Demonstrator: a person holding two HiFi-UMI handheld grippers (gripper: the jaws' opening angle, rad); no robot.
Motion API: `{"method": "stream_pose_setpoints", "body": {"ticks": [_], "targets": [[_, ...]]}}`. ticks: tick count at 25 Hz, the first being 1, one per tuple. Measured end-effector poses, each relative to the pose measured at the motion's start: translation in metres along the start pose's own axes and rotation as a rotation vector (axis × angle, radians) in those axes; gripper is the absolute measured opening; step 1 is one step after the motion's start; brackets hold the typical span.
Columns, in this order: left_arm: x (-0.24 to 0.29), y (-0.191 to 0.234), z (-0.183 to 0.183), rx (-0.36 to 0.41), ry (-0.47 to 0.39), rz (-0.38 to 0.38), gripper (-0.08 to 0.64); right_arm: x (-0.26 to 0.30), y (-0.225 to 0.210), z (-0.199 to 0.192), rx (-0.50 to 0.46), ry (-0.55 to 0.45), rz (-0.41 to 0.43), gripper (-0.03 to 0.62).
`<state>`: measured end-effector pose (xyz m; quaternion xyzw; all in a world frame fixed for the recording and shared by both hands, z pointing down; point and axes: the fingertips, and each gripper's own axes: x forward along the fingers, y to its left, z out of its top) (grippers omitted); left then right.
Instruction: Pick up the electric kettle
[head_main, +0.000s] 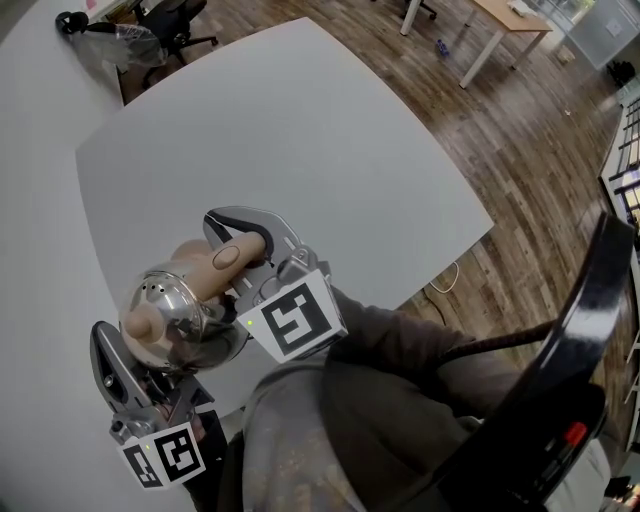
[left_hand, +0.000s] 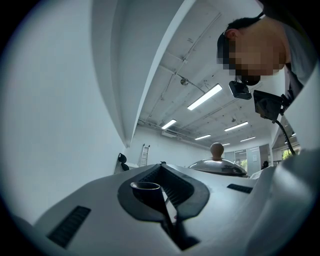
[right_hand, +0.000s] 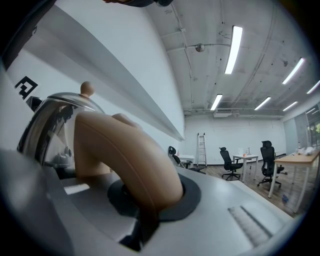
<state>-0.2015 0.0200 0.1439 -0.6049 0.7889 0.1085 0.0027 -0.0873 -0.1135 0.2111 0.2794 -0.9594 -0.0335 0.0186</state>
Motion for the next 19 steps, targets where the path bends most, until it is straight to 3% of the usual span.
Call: {"method": "stream_pose_setpoints", "body": {"ticks": [11,19], "targets": [[-0.002,0.006,-0.005,0.002,0.009,0.004,-0.003,0.002,0.004,-0.007,0.001,0.009,-0.009,0.011],[-0.007,0.009,-0.016,-0.043,0.017,-0.018,-0.003,0.001,0.006,-0.008,0.008,0.002,-0.015,0.011]]}}
